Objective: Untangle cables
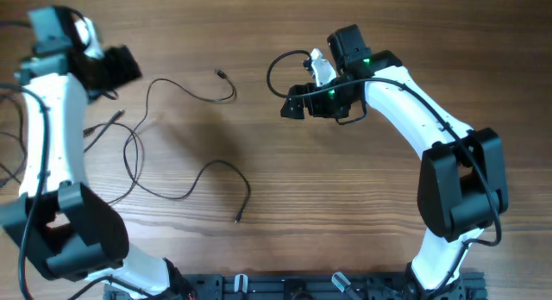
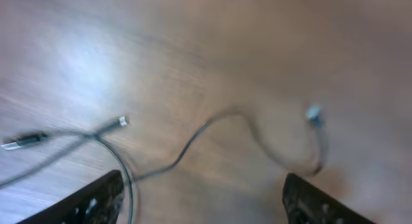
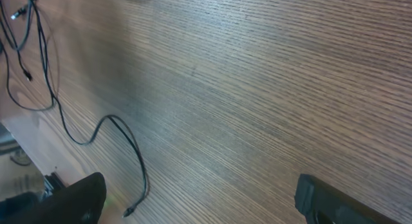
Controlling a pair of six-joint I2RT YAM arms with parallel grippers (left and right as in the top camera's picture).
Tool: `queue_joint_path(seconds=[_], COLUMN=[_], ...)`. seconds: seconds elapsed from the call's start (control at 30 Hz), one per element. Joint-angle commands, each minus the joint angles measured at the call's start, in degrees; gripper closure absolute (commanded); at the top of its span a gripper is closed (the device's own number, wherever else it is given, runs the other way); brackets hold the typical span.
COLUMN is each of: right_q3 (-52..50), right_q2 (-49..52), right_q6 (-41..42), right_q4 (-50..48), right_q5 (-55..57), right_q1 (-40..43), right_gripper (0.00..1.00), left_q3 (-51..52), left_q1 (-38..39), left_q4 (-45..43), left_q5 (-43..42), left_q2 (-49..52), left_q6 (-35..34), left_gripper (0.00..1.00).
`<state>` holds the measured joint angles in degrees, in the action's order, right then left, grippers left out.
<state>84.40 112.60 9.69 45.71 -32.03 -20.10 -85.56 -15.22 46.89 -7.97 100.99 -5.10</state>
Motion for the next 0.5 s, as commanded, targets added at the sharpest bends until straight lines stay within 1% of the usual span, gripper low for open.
queue_joint_path(seconds=[0.0,0.07,0.17,0.2,0.23,0.33,0.47], right_q3=[0.1,0.1,0.1,0.1,0.1,0.1,0.1], right_q2=[-1.5,-1.5,-1.5,-1.5,-1.5,-1.5,-1.5], right_q6=[-2.6,-3.5,-3.6,-3.7,-3.8,-4.2,-4.2], right_q4=[0.1,0.3,0.5,0.6,0.7,0.7,0.8], right_q5=[0.4,0.4,0.4,0.4,0.4,0.4,0.4], right_q1=[-0.1,-0.1,-0.1,-0.1,-0.1,-0.1,-0.1], right_gripper=[0.03,0.04,0.04,0.04,0.03,0.03,0.03], left_q3=[10.6,13.2,13.6,13.6,13.6,13.6,13.6], left_q1=[1.4,1.6,1.6,1.6,1.6,1.6,1.6], left_q4=[-12.2,-16.9,-18.7,-19.3,-20.0,-22.3,-25.1], left_q5=[0.9,1.0,1.5,2.5,3.5,4.2,4.4], left_q2=[0.2,1.0,4.5,6.1,7.3,9.4,11.6], left_q6=[11.8,15.5,19.6,20.9,21.6,22.7,22.7], left_gripper=[0.04,0.02,0.04,0.07,0.12,0.22,0.25])
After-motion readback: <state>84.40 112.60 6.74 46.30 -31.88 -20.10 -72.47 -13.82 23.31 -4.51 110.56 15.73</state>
